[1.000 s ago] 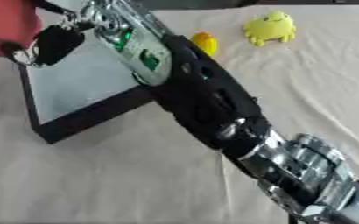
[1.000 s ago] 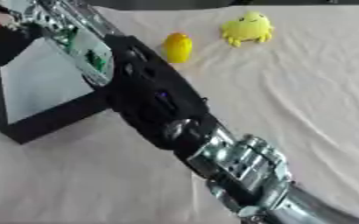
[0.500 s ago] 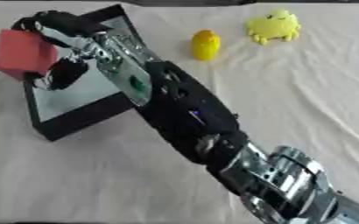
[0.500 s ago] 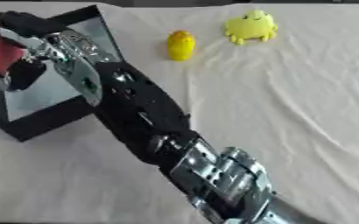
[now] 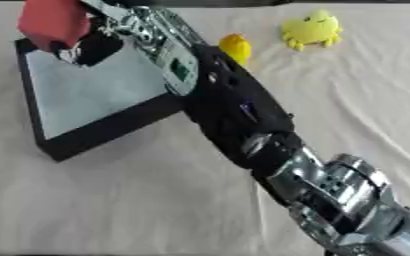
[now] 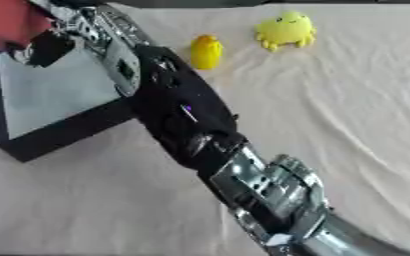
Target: Pick up objects on the table and place them in the box.
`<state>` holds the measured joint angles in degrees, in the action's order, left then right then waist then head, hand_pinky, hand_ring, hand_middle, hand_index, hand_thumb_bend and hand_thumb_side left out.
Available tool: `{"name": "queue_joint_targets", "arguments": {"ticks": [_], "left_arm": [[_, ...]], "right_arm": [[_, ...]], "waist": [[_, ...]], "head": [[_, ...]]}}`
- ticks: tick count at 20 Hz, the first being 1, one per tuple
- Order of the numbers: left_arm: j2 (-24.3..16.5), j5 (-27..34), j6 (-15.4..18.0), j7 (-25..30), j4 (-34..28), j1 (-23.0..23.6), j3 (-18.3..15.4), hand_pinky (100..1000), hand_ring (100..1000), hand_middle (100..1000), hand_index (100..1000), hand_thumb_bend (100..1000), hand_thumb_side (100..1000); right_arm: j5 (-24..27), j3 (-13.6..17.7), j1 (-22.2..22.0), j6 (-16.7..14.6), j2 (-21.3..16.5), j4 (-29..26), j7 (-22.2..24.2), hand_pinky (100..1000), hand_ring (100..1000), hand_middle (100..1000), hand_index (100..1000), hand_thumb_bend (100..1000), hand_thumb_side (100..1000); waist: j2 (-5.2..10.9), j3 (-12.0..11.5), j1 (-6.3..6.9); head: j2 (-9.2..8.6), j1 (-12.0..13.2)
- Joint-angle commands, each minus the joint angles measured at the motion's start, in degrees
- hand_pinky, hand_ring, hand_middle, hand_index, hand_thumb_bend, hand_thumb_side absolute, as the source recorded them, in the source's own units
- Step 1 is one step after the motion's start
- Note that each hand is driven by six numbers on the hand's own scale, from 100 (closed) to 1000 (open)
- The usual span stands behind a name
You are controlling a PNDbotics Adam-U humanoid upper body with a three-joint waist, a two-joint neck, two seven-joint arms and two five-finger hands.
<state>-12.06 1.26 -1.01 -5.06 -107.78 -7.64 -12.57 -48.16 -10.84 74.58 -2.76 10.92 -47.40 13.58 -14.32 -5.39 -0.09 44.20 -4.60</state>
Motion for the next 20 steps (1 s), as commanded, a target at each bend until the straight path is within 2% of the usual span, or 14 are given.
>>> {"name": "queue_joint_targets", "arguments": {"ticks": [1, 6, 10, 12, 13, 14, 16, 17, 20], "left_arm": [[-0.55, -0.11, 0.09, 0.41, -0.75, -0.36, -0.28, 886, 748, 771, 788, 152, 882], [-0.47, -0.18, 0.14, 0.50, -0.81, -0.41, -0.40, 886, 748, 771, 788, 151, 880], [-0.48, -0.13, 0.18, 0.42, -0.87, -0.52, -0.43, 886, 748, 771, 789, 151, 880], [-0.48, -0.12, 0.17, 0.43, -0.86, -0.51, -0.41, 887, 748, 771, 789, 151, 880], [-0.47, -0.13, 0.17, 0.44, -0.84, -0.48, -0.41, 887, 747, 770, 789, 151, 880], [-0.46, -0.13, 0.17, 0.43, -0.82, -0.44, -0.42, 887, 748, 771, 789, 151, 880], [-0.42, -0.13, 0.16, 0.47, -0.77, -0.38, -0.41, 887, 747, 770, 789, 151, 881], [-0.40, -0.14, 0.14, 0.52, -0.75, -0.35, -0.38, 887, 747, 770, 789, 151, 882], [-0.36, -0.15, 0.13, 0.66, -0.70, -0.29, -0.35, 887, 747, 770, 789, 151, 882]], "right_arm": [[-2.85, 1.11, 1.11, 0.75, -0.68, 1.38, -0.45, 870, 687, 494, 762, 100, 100], [-7.94, 2.90, 0.16, 1.56, -0.50, 4.59, -2.12, 872, 714, 520, 780, 147, 100], [-10.12, 3.91, -0.39, 1.79, -0.21, 6.05, -3.77, 879, 737, 550, 806, 176, 100], [-10.41, 4.17, -0.58, 1.70, -0.03, 6.37, -4.49, 887, 765, 602, 848, 204, 100], [-10.30, 4.22, -0.61, 1.43, 0.08, 6.39, -4.74, 899, 807, 704, 910, 269, 192], [-10.10, 4.20, -0.57, 0.99, 0.15, 6.28, -4.92, 906, 825, 738, 935, 311, 265], [-10.10, 4.01, -0.34, 0.15, 0.11, 5.65, -5.31, 919, 848, 762, 957, 382, 328], [-10.45, 3.90, -0.21, -0.01, 0.04, 5.28, -5.50, 930, 859, 778, 973, 431, 340], [-12.74, 3.76, 0.03, 0.39, -0.13, 4.33, -6.15, 953, 870, 784, 991, 541, 260]], "waist": [[0.50, -0.05, 0.57], [0.28, -0.31, 0.71], [0.25, -0.40, 0.75], [0.26, -0.41, 0.77], [0.29, -0.41, 0.78], [0.32, -0.40, 0.79], [0.36, -0.39, 0.78], [0.38, -0.40, 0.78], [0.41, -0.42, 0.73]], "head": [[-0.08, 0.15], [-0.08, -0.04], [-0.08, -0.15], [-0.08, -0.16], [-0.08, -0.17], [-0.08, -0.14], [-0.08, -0.05], [-0.08, -0.03], [-0.08, 0.01]]}}
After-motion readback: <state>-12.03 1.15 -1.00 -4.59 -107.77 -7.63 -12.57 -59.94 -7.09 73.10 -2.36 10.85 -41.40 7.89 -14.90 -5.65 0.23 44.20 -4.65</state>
